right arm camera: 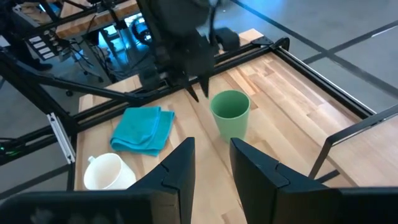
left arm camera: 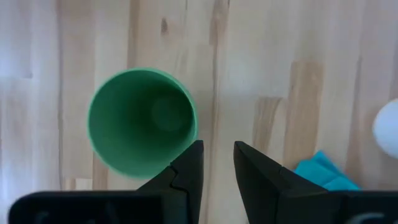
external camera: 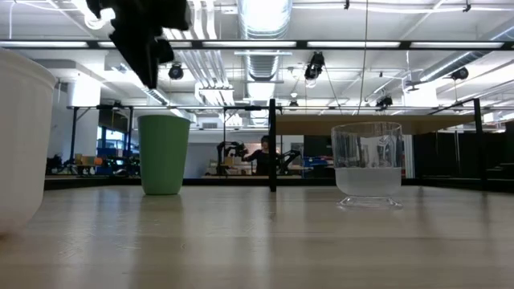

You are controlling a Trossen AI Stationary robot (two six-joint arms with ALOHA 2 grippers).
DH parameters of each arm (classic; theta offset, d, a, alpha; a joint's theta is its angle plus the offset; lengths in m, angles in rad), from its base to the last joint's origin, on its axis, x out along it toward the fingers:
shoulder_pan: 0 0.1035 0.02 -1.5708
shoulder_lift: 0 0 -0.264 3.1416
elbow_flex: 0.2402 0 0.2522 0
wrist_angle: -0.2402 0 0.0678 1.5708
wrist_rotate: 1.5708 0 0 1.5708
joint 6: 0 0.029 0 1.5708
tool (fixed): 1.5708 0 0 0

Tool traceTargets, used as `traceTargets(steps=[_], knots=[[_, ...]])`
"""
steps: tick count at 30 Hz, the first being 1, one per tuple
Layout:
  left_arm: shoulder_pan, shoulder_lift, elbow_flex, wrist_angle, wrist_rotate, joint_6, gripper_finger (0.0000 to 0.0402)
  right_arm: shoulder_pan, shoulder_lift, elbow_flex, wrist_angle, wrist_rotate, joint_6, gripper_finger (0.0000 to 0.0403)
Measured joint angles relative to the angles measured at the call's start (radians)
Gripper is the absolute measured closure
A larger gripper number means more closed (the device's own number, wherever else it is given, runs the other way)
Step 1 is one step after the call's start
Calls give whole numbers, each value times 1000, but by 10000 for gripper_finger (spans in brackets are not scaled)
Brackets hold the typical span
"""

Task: Stack small to large cups/mugs on shelf
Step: Put the cup on the shelf

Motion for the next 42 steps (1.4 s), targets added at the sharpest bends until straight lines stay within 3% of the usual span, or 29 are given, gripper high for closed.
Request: traceTargets(steps=[11,27,34,42], knots=[[55,131,6,2,31,155,327,2,0,0,-2,-49,15,307],[88,207,0,26,31,164,328,2,0,-1,-2,-49,7,307],[89,222,3,41,19,213,393,2,0,-1,-3,-49,4,307],[89,217,101,-35,-44,217,400,2,-2,-2,-87,-40,4,307]])
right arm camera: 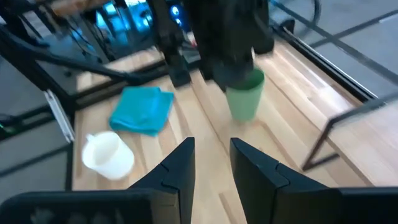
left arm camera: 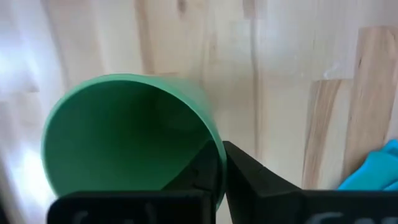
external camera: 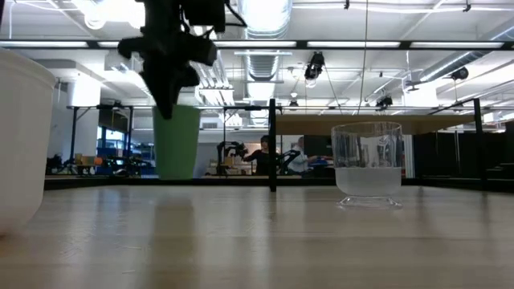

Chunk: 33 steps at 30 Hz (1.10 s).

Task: Stack small to large cups/mugs on shelf
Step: Put the cup on the shelf

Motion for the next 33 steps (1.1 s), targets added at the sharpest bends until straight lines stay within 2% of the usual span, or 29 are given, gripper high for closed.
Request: traceTargets(steps=[5,12,17,20,29,33], knots=[[0,0,193,-78,-20,16,401,-2,-7,0,-89,60,8,307],[0,15,507,-97,-25,99,401,-2,-24,0,-162,219,9,307],[0,92,699,-126,-45,133,401,-2,-49,0,-235,353,51,307],[0,166,801,-171,-47,201,401,-7,-69,0,-270,375,83,307],[41,396,1011,-218,-47,313,401,-7,-94,0,-294,376,116,307],[73,412,1004,-182,-39,336,401,-7,-95,0,-338,376,140,307]])
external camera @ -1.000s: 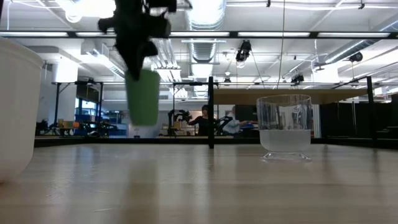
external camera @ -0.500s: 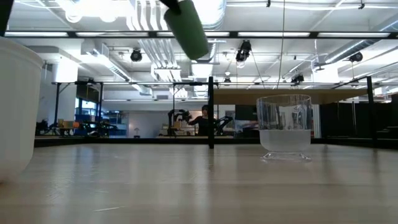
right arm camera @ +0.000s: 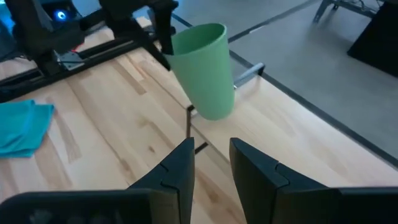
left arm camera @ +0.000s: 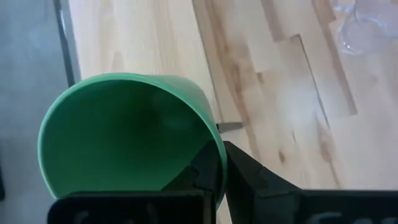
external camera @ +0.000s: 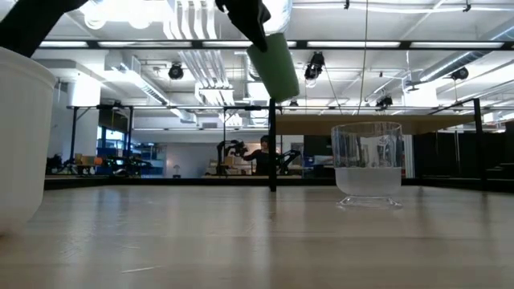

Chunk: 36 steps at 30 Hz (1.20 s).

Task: Stack small to large cups/mugs on shelf
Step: Put the cup on the shelf

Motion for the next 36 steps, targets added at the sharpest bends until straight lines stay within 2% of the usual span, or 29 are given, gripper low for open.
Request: traceTargets(steps=[5,12,36], knots=[[30,16,7,40,11,18,401,0,-1,0,-63,-1,58,307],[57,16,8,132,146,19,401,-2,-1,-3,-75,-1,62,307],[88,109,7,153,154,21,401,-2,0,-66,-73,0,128,307]])
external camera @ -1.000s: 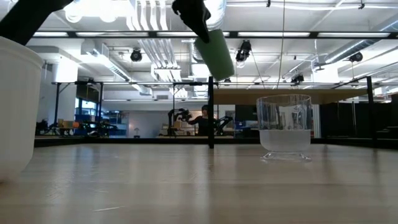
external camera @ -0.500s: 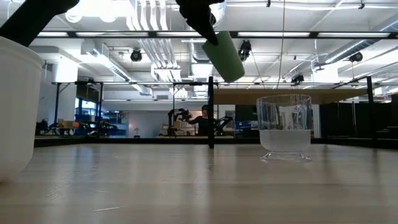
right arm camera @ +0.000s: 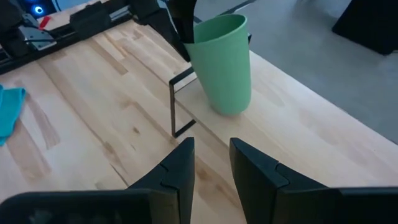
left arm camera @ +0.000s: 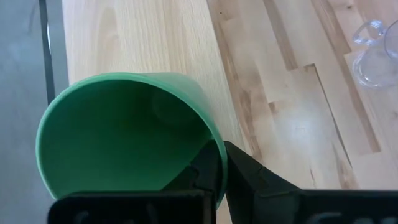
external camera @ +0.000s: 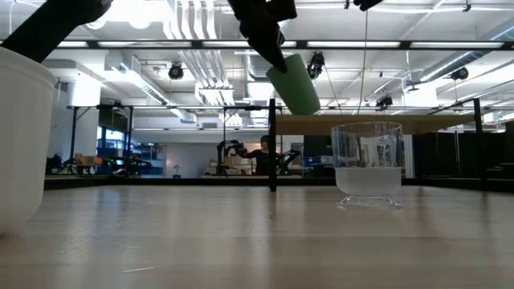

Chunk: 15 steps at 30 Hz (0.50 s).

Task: Stack small to large cups/mugs on shelf
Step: Put the cup on the shelf

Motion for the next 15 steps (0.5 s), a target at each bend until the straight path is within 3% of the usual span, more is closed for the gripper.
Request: traceTargets(steps=[7,15], knots=[[0,0,1,-2,0,0,401,-9,0,-9,0,22,6,307],[0,-3,2,-6,-6,0,401,-100,0,-81,3,26,56,307]])
